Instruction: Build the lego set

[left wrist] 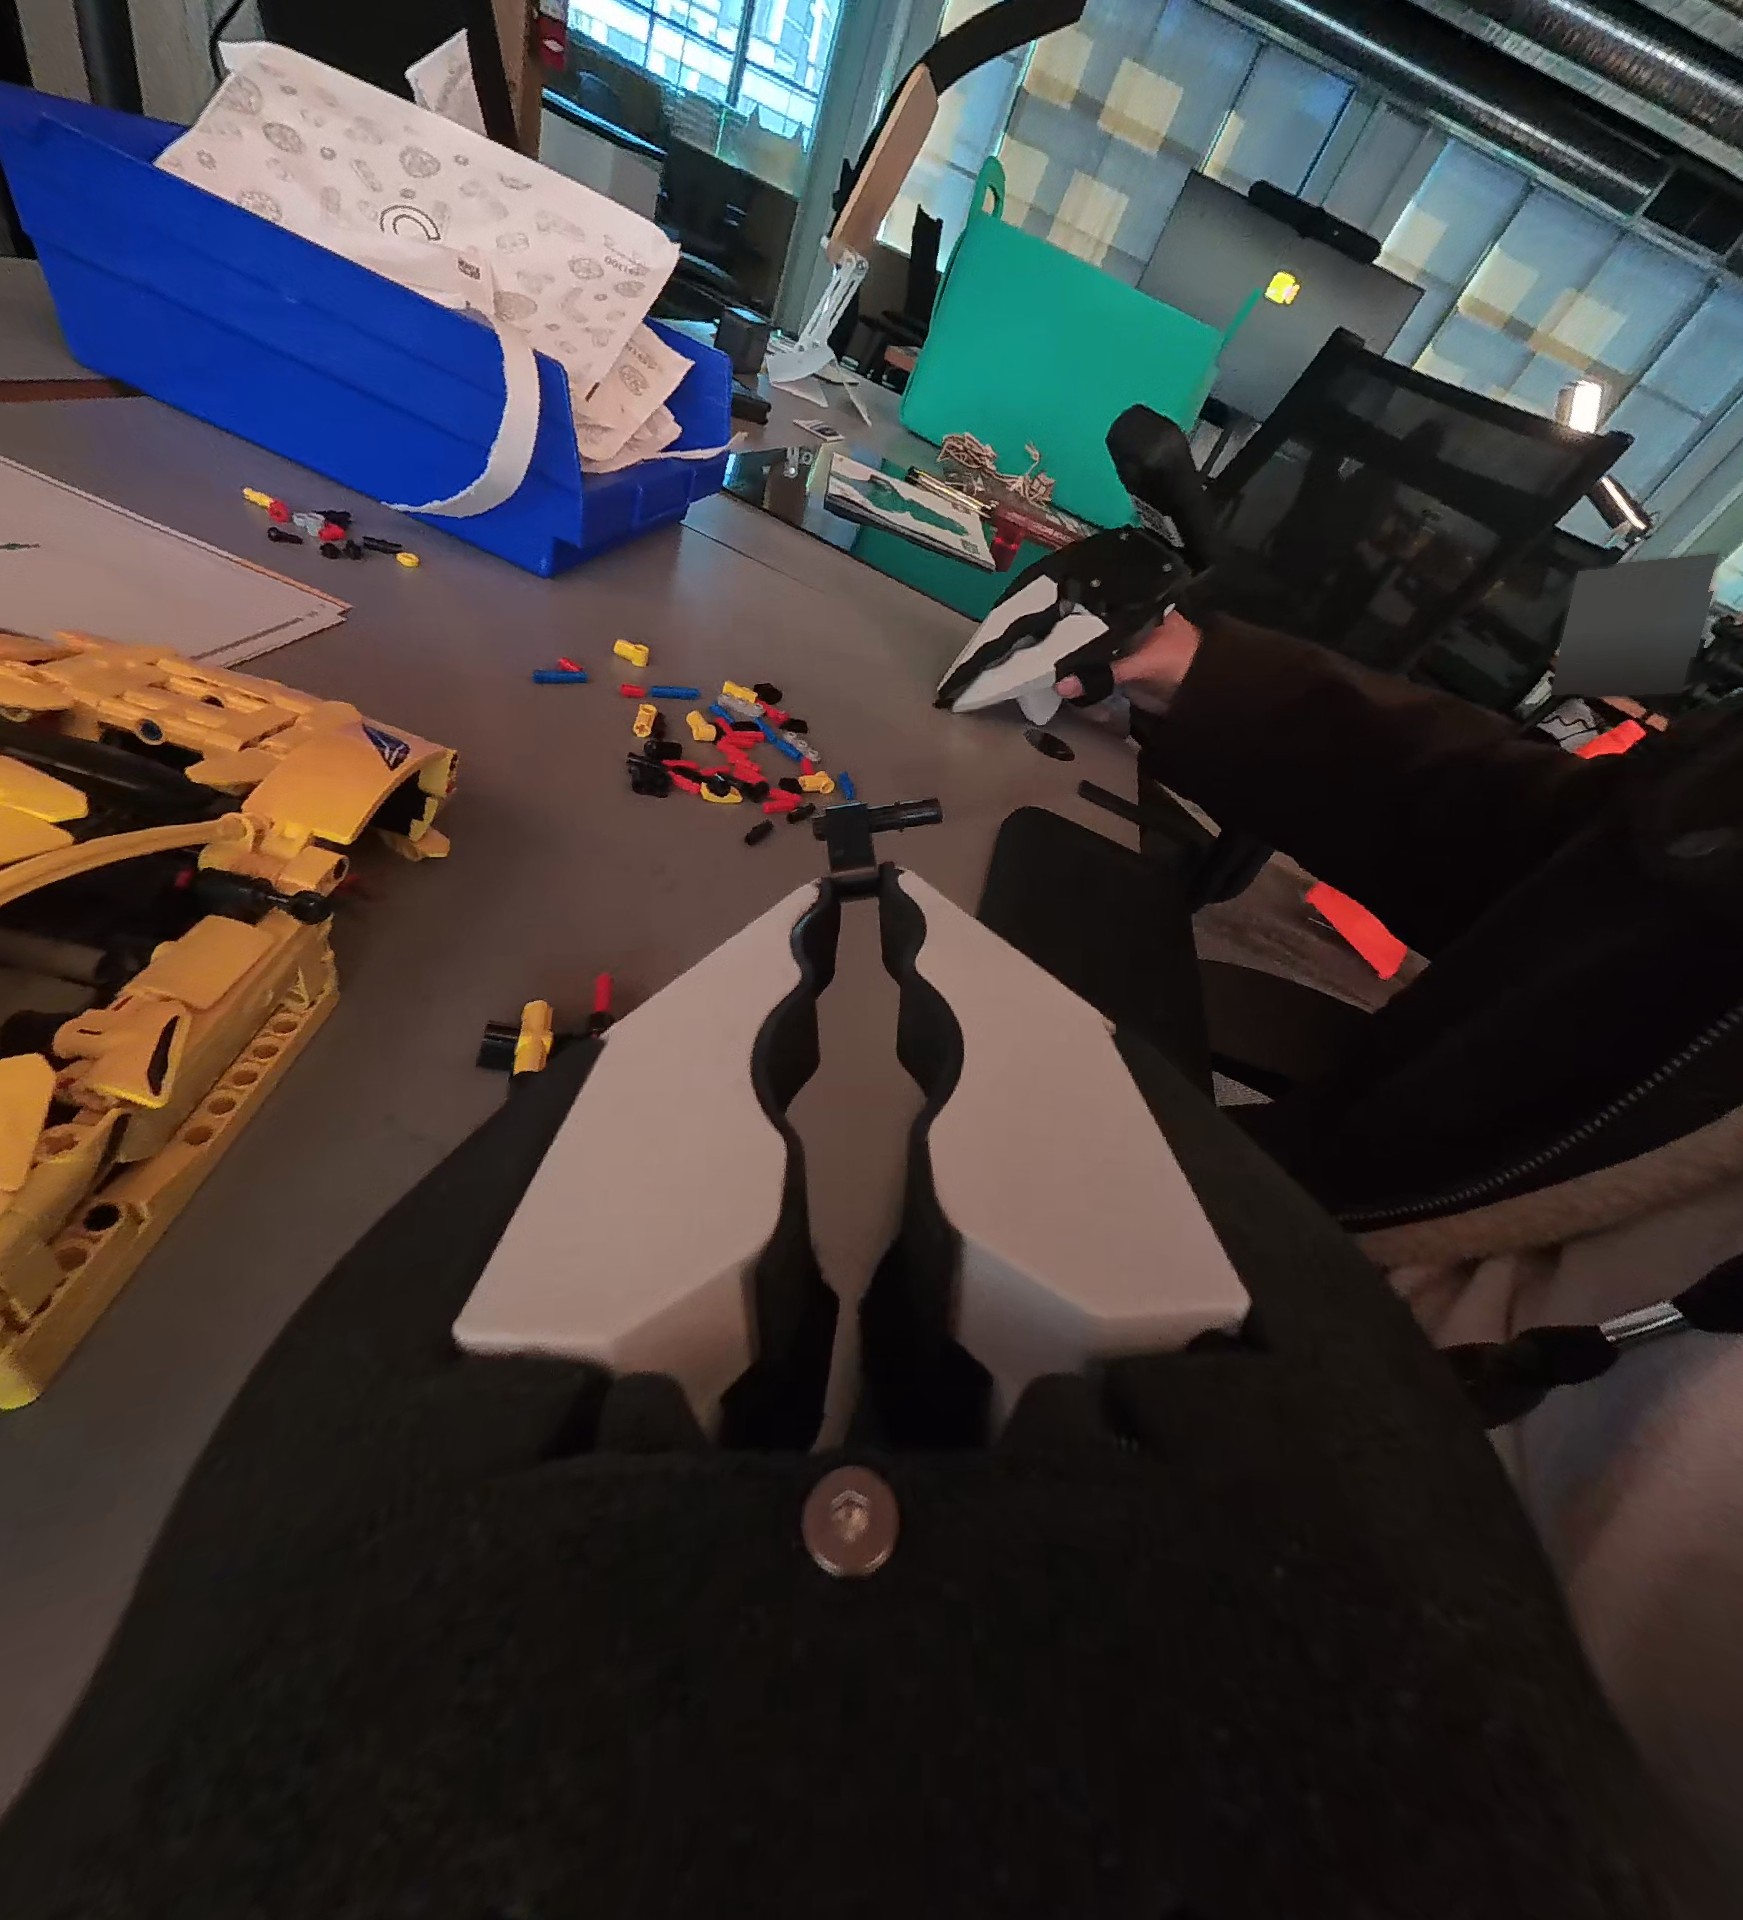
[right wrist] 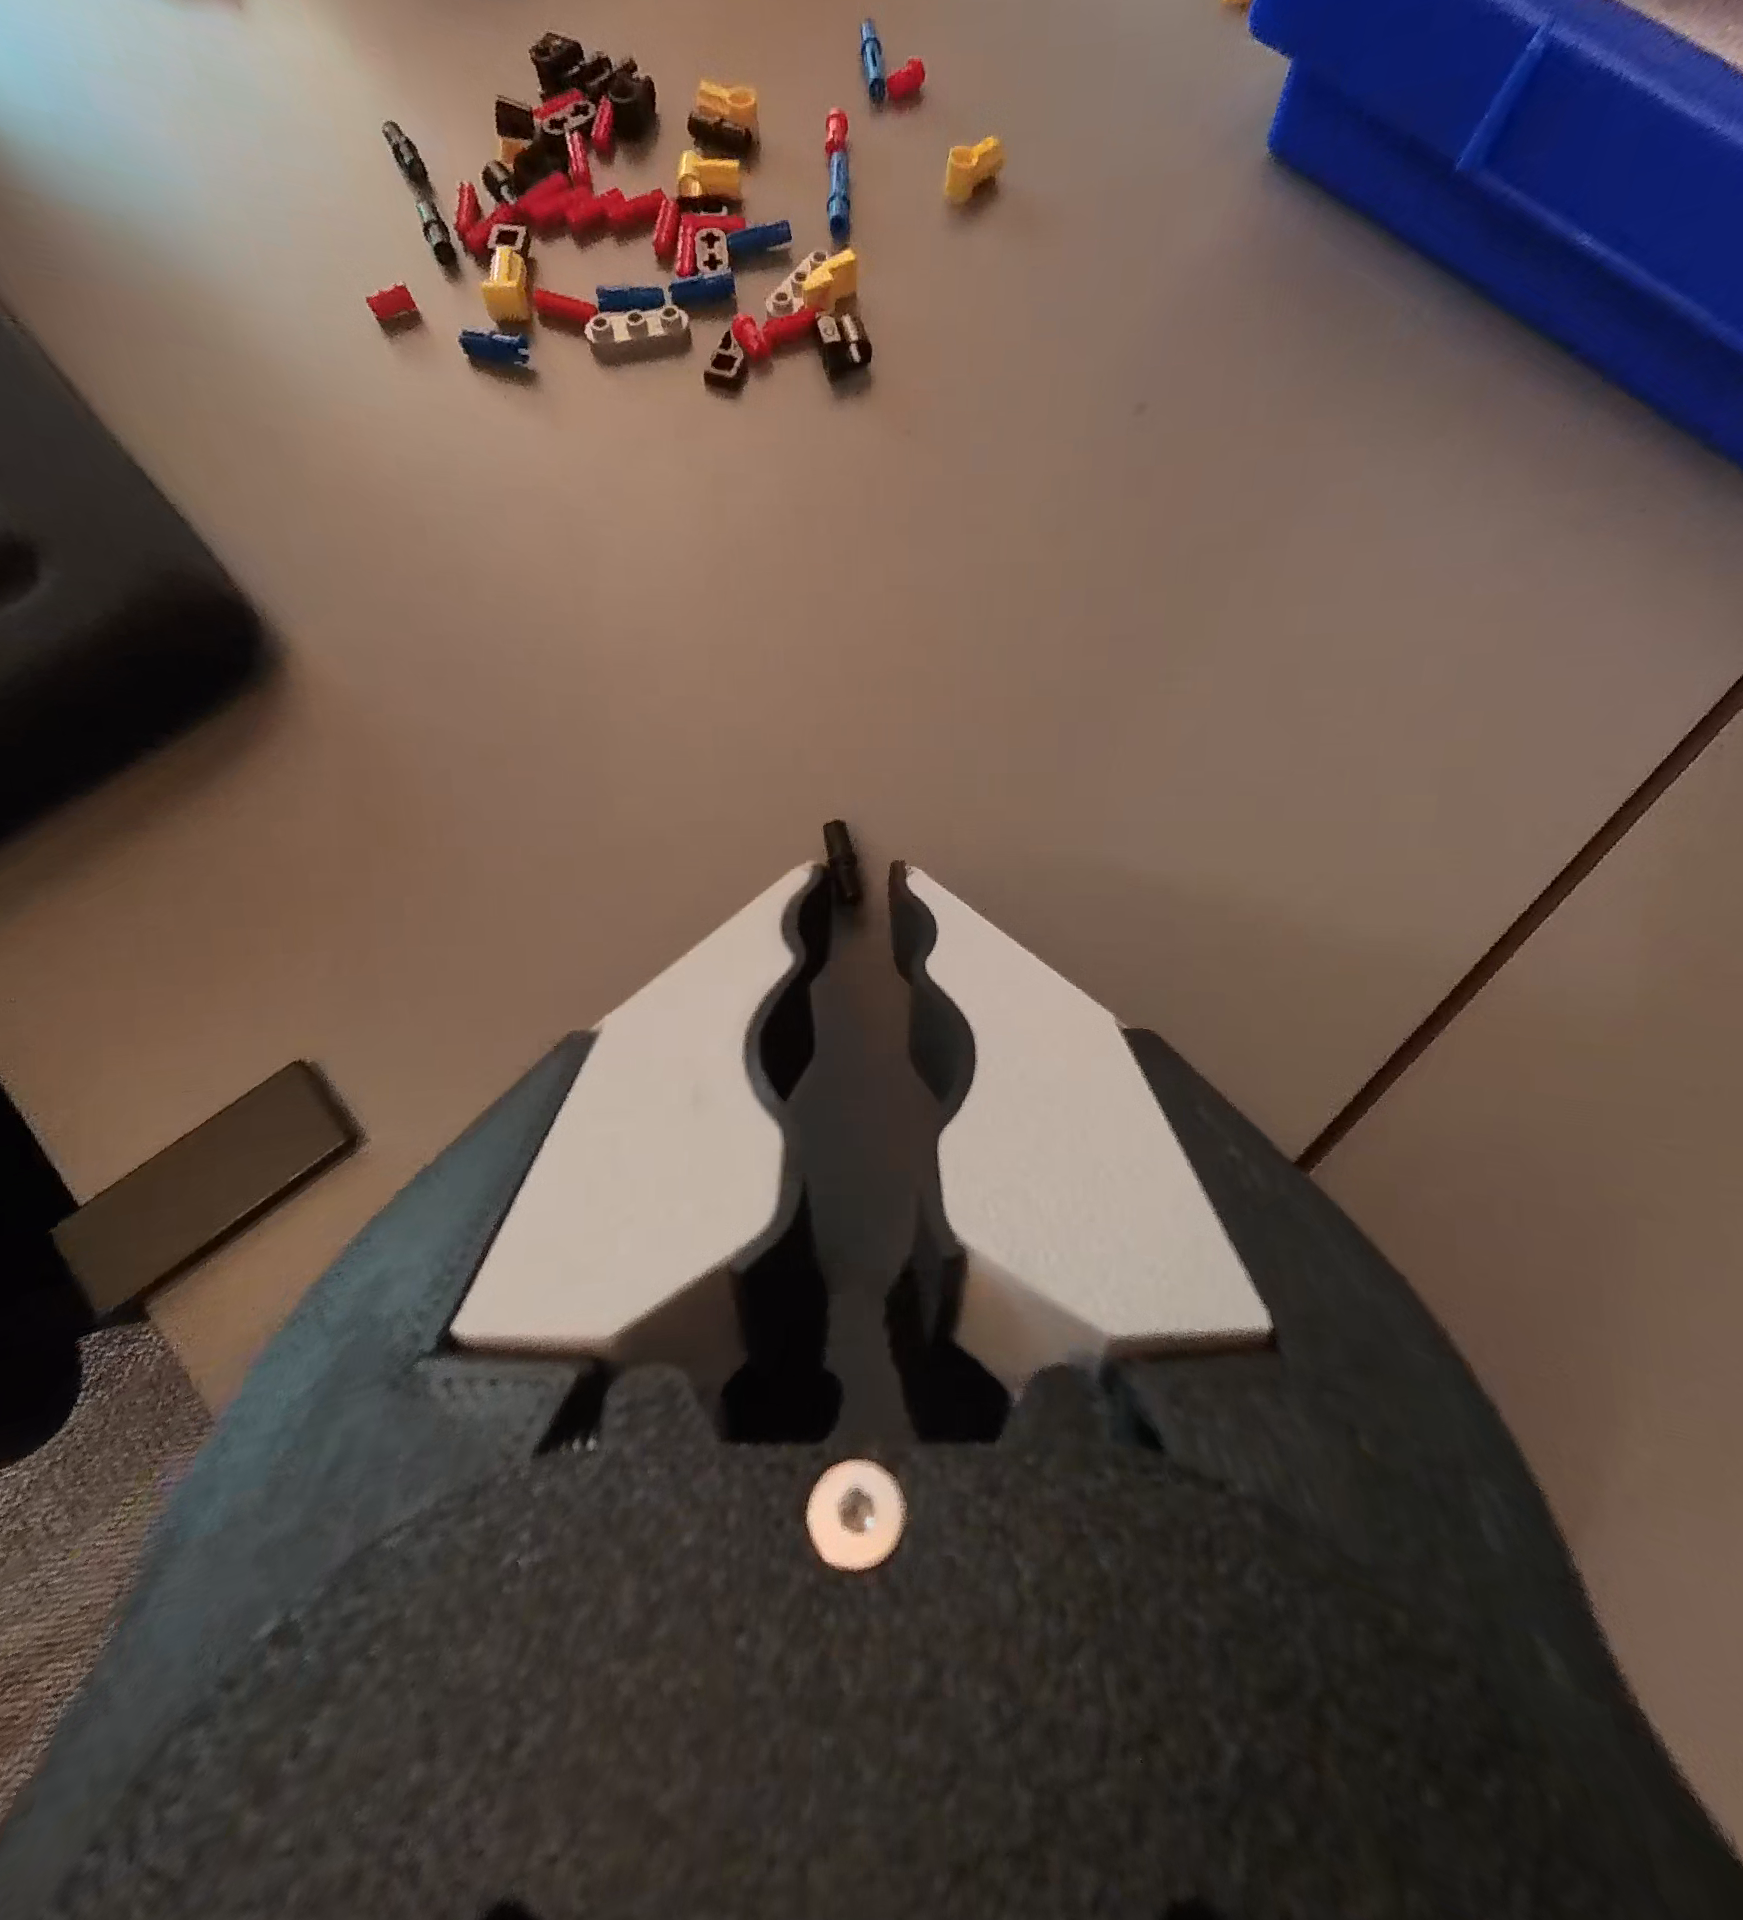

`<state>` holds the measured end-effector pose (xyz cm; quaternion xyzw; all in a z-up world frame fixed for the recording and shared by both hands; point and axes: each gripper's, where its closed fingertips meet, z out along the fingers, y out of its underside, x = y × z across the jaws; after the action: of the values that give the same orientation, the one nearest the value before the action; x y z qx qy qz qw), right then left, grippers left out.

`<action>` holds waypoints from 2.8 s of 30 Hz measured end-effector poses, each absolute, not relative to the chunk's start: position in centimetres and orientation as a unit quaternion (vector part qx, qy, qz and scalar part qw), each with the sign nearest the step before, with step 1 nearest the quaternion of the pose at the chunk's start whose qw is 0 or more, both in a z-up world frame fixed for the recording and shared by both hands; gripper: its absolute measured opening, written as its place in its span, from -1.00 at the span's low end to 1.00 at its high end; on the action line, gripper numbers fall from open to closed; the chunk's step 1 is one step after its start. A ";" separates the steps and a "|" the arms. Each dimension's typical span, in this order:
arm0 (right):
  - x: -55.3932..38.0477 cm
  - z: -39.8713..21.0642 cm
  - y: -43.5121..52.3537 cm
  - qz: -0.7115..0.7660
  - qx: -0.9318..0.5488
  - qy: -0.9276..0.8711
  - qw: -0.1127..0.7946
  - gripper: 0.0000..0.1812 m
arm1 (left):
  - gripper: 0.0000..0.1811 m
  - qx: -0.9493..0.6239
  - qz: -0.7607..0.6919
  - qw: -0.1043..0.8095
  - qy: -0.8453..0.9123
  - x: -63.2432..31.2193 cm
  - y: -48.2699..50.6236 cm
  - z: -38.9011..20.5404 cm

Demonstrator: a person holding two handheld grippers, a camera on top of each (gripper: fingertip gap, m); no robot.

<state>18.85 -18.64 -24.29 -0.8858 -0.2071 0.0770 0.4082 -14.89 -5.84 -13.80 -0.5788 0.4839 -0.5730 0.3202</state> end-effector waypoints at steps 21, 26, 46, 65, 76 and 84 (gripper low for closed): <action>21.8 -21.6 -29.1 -0.044 -0.961 -0.099 -0.253 -0.97 | -0.92 -0.570 -0.583 0.318 0.483 -15.4 -6.2 -13.5; 21.9 -22.4 -30.1 -0.038 -0.947 -0.085 -0.307 -0.97 | -0.92 -0.572 -0.583 0.316 0.484 -15.5 -6.2 -13.6; 21.9 -23.2 -31.1 -0.036 -0.938 -0.083 -0.335 -0.96 | -0.92 -0.570 -0.603 0.308 0.465 -15.7 -6.0 -13.2; 21.9 -23.6 -31.5 -0.030 -0.937 -0.085 -0.337 -0.95 | -0.92 -0.570 -0.604 0.307 0.464 -15.7 -6.0 -13.2; 21.9 -23.9 -31.4 -0.031 -0.939 -0.089 -0.332 -0.86 | -0.92 -0.569 -0.606 0.307 0.464 -15.7 -6.0 -13.2; 22.3 -21.6 -27.6 -0.015 -0.993 -0.099 -0.057 -0.88 | -0.92 -0.569 -0.609 0.308 0.459 -15.8 -5.9 -13.1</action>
<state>22.30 -27.62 -21.64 -0.9933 -0.0989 -0.0149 -0.0572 -15.84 -5.87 -13.07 -0.5691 0.4590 -0.6086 0.3083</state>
